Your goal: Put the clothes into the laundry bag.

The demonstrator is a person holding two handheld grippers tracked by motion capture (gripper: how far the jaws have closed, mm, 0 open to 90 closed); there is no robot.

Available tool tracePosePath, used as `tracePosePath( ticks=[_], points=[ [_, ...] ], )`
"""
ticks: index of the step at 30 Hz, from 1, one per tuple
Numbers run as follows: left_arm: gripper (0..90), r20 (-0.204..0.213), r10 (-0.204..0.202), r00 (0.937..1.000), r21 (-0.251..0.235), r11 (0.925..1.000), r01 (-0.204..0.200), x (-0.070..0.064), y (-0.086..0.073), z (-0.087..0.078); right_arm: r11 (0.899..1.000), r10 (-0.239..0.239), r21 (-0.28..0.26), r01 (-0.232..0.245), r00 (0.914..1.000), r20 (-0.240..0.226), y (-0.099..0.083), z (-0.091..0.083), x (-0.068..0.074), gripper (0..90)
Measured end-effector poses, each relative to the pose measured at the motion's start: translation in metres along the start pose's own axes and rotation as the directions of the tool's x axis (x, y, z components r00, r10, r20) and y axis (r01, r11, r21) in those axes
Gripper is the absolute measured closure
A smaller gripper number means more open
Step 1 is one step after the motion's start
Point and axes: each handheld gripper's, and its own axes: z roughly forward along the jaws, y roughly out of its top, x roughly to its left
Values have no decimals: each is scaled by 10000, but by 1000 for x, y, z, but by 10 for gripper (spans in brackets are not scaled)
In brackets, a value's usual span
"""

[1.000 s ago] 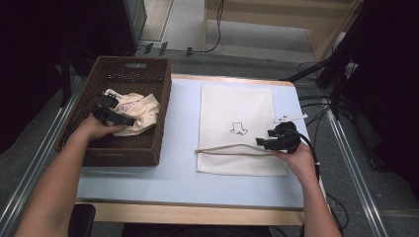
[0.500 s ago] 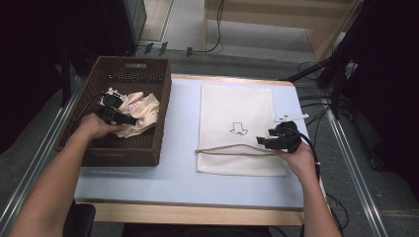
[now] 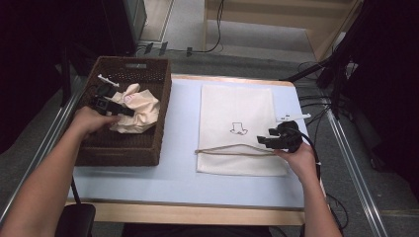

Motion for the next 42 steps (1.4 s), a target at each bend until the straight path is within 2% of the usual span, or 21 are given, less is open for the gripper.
tracePosePath(
  ticks=[3,8,12,18,21,26,31,33,36,39,42],
  points=[
    [622,116,-38,9999,-261,9997,41,-2,6,-13,10000,27,-9,-27,10000,-10,0,-1,-1,373],
    [623,192,-12,9998,-376,9993,19,-6,15,-32,10000,42,-5,-42,10000,-22,0,-1,-1,373],
    [625,7,230,9997,-426,9988,-229,-12,25,-49,10000,63,-11,-63,10000,-46,0,-1,0,373],
    [626,107,456,9989,-444,9980,-451,-25,39,-73,9998,185,-96,-186,9998,-119,0,-3,-1,373],
    [625,131,746,9971,-483,9961,-739,-31,45,-84,9997,211,-155,-213,9997,-149,-1,-3,-1,373],
    [624,223,804,9965,-979,9921,-779,-38,52,-100,9996,205,-170,-208,9996,-173,0,-4,-1,373],
    [624,253,971,9950,-1044,9901,-940,-45,58,-112,9996,204,-174,-207,9996,-192,0,-4,-1,374],
    [617,144,1044,9944,-1182,9877,-1020,-49,60,-117,9996,220,-184,-224,9995,-206,0,-4,-2,374],
    [617,309,1013,9944,-1242,9875,-968,-54,64,-123,9995,234,-200,-238,9995,-211,-1,-4,-2,374],
    [618,336,1218,9920,-1298,9847,-1165,-62,66,-127,9993,291,-236,-296,9994,-209,0,-5,-2,374],
    [618,451,1543,9870,-1443,9786,-1464,-73,70,-130,9991,303,-288,-308,9993,-201,-1,-6,-3,375]
  ],
)
